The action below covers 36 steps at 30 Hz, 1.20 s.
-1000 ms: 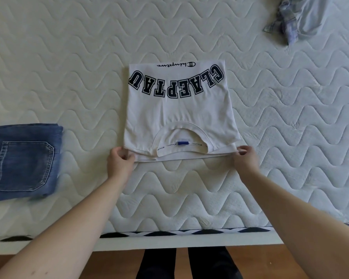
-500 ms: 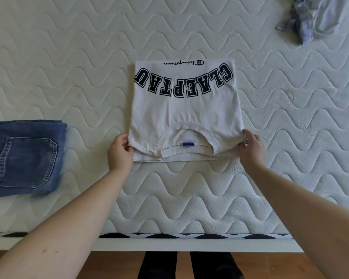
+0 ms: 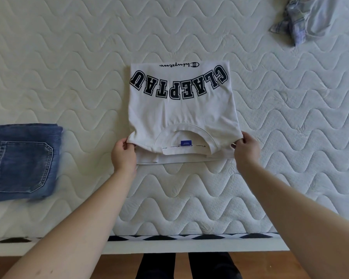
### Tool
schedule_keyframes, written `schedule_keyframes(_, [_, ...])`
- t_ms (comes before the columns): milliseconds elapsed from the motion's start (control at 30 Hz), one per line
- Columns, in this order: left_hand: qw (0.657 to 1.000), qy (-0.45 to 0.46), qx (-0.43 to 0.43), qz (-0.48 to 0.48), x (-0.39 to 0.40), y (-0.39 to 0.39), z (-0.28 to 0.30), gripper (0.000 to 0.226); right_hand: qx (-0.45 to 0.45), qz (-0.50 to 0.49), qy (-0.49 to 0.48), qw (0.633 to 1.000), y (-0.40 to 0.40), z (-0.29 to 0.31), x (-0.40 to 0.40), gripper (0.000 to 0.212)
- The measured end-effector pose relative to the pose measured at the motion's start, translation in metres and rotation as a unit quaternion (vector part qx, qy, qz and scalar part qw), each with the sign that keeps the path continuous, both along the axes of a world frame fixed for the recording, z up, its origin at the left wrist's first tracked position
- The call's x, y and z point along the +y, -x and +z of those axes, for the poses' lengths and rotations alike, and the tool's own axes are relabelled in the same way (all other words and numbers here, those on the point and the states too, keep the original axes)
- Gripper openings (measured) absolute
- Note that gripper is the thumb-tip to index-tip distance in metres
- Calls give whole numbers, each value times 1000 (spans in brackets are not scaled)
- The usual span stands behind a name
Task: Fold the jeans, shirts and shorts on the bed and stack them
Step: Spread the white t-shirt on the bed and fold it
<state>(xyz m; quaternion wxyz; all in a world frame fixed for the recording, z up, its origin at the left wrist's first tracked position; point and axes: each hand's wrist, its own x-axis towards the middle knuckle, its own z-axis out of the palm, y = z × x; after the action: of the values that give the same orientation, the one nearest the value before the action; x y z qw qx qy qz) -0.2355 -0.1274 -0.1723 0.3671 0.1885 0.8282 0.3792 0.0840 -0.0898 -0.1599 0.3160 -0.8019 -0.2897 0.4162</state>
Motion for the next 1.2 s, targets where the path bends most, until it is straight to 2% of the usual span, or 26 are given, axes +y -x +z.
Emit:
schedule_keyframes(33, [995, -24, -79, 48, -2, -3, 0, 17, 58, -38, -4, 998, 2, 0, -1, 39])
schedule_keyframes(100, [965, -60, -224, 123, -6, -6, -1, 17, 172, -100, -1, 980, 4, -2, -4, 35])
schedule_keyframes(200, [923, -62, -340, 168, -10, -4, -8, 22, 233, -129, 37, 963, 5, -10, -8, 32])
schedule_keyframes(267, [911, -34, -380, 156, -13, -4, -11, 24, 246, -134, 63, 958, 4, -17, -9, 31])
schedule_keyframes(367, [942, 23, -329, 68, -14, -3, -15, 26, 230, -103, 84, 964, 1, -20, -7, 37])
schedule_keyframes(500, [984, 92, -147, -41, -10, 2, -13, 35, 158, -92, 75, 980, 0, -10, -6, 53])
schedule_keyframes(567, [989, 95, -116, -23, -6, 8, -9, 34, 197, -159, 49, 966, -2, -5, -3, 50])
schedule_keyframes(633, [987, 91, -128, 23, -1, 13, -8, 31, 226, -187, 39, 955, -4, -3, -1, 29])
schedule_keyframes(667, [988, 89, -124, 26, 1, 14, -7, 34, 218, -166, 43, 961, -5, -2, 0, 23])
schedule_keyframes(767, [992, 78, -91, -31, 5, 15, -9, 43, 185, -12, 66, 981, -4, -6, 3, 25])
schedule_keyframes(800, [990, 79, -108, -41, 8, 14, -11, 40, 177, 18, 72, 981, -2, -10, 4, 26])
schedule_keyframes(867, [978, 81, -190, -30, 13, 12, -12, 30, 171, 13, 76, 982, 0, -12, 9, 29])
schedule_keyframes(967, [951, 35, -307, 25, 16, 10, -8, 24, 322, -64, 49, 943, 1, -12, 11, 23])
schedule_keyframes(1033, [932, -3, -356, 67, 14, 7, -7, 19, 370, -86, 57, 923, 0, -13, 8, 20])
schedule_keyframes(1133, [929, 34, -356, 91, 3, 6, -11, 19, 322, -90, 107, 936, -4, -17, 0, 17])
schedule_keyframes(1200, [944, 83, -312, 67, -2, 8, -16, 21, 248, -79, 149, 954, -7, -21, -2, 14])
